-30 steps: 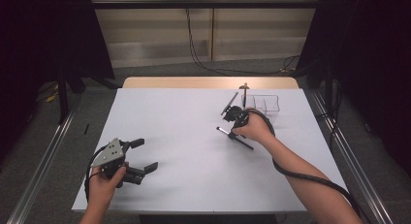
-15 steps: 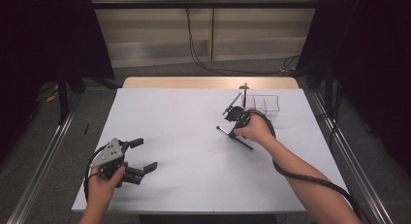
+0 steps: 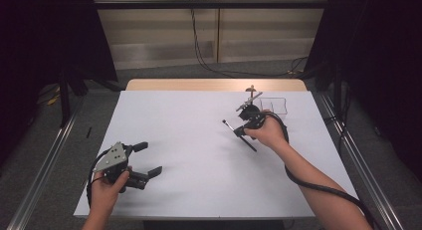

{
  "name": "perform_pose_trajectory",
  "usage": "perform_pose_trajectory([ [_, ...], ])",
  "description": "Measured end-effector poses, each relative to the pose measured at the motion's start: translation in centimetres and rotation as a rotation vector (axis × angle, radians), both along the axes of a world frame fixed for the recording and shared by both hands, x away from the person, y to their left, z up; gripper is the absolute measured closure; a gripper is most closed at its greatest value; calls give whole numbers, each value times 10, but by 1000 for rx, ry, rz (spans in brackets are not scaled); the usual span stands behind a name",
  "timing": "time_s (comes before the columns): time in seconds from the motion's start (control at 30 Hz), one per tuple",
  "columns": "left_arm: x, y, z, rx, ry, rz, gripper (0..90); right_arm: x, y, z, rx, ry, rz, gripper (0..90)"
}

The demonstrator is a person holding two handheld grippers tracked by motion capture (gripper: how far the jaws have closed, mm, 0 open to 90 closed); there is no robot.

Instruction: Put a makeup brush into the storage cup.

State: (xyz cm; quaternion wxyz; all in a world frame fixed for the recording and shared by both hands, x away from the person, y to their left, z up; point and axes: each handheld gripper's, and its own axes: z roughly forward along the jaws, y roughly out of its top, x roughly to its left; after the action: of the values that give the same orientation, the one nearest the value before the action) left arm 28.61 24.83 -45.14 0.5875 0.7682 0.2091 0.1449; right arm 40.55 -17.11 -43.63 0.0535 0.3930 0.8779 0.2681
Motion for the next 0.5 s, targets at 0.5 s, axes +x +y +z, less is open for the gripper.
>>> perform_pose_trajectory([
  [0.5, 0, -1, 0, -3, 3, 0, 28, -9, -10, 6, 178, -130, -38, 846],
])
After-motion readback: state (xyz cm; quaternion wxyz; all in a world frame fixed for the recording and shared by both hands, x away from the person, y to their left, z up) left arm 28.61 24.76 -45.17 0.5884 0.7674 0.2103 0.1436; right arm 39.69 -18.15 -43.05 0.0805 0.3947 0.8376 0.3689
